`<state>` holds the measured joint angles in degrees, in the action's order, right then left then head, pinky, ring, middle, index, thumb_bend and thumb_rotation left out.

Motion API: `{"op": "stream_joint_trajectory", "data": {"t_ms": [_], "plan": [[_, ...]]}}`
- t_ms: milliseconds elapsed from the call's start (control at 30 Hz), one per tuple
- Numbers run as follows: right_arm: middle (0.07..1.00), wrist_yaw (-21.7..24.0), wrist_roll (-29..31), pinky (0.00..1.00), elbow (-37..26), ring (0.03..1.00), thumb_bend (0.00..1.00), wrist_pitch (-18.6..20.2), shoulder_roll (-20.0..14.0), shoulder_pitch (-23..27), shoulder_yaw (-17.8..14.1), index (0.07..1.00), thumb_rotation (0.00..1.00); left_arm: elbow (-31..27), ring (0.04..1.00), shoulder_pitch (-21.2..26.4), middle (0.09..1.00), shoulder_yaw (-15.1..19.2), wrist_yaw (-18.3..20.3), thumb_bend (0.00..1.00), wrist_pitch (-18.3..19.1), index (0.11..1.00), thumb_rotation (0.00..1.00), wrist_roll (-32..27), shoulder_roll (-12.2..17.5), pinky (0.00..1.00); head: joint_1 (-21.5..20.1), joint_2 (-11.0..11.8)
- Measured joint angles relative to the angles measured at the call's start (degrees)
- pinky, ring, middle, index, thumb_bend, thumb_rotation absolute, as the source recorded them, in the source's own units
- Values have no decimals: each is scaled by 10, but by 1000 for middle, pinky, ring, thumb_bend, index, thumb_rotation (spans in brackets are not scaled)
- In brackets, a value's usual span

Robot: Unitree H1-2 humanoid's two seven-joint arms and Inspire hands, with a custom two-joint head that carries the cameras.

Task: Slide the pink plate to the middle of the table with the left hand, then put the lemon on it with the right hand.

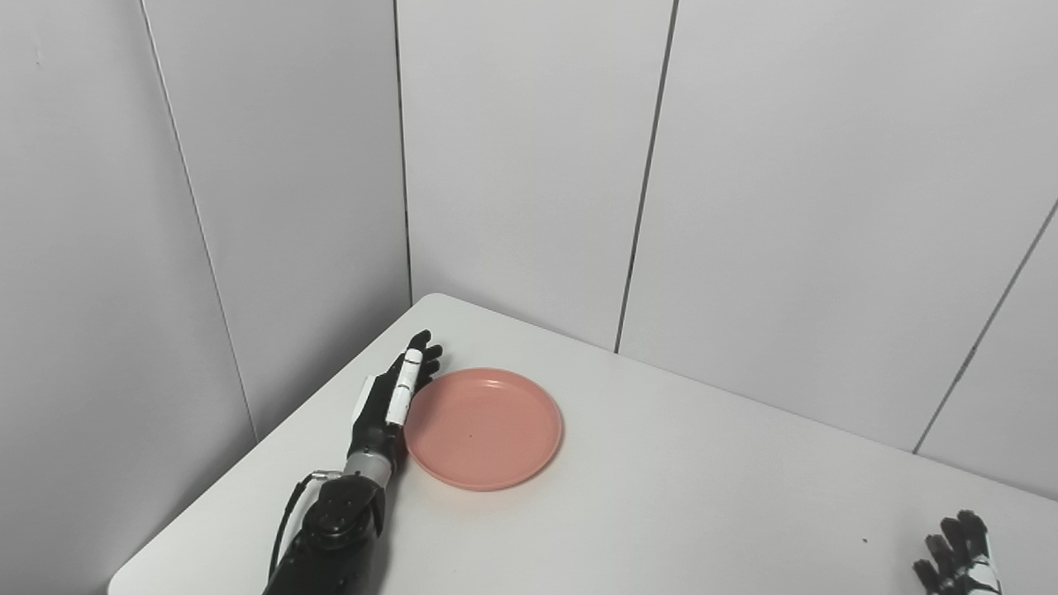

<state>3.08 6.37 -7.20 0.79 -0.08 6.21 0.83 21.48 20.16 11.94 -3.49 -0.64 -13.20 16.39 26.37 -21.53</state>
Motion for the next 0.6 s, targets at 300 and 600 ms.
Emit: {"op": "stream_joint_trajectory", "data": {"t_ms": [300,600], "plan": [[1000,0,-6,1000,-12,1000,240,1,1,0,2,1000,1000,-16,917,0,903,-14,12,599,13,902,1000,-11,-12,908,-22,-14],[1000,-1,-9,1000,-23,1000,250,16,6,0,4,1000,1000,-50,910,-6,896,-56,19,581,35,908,1000,3,-35,929,-38,-27]]}}
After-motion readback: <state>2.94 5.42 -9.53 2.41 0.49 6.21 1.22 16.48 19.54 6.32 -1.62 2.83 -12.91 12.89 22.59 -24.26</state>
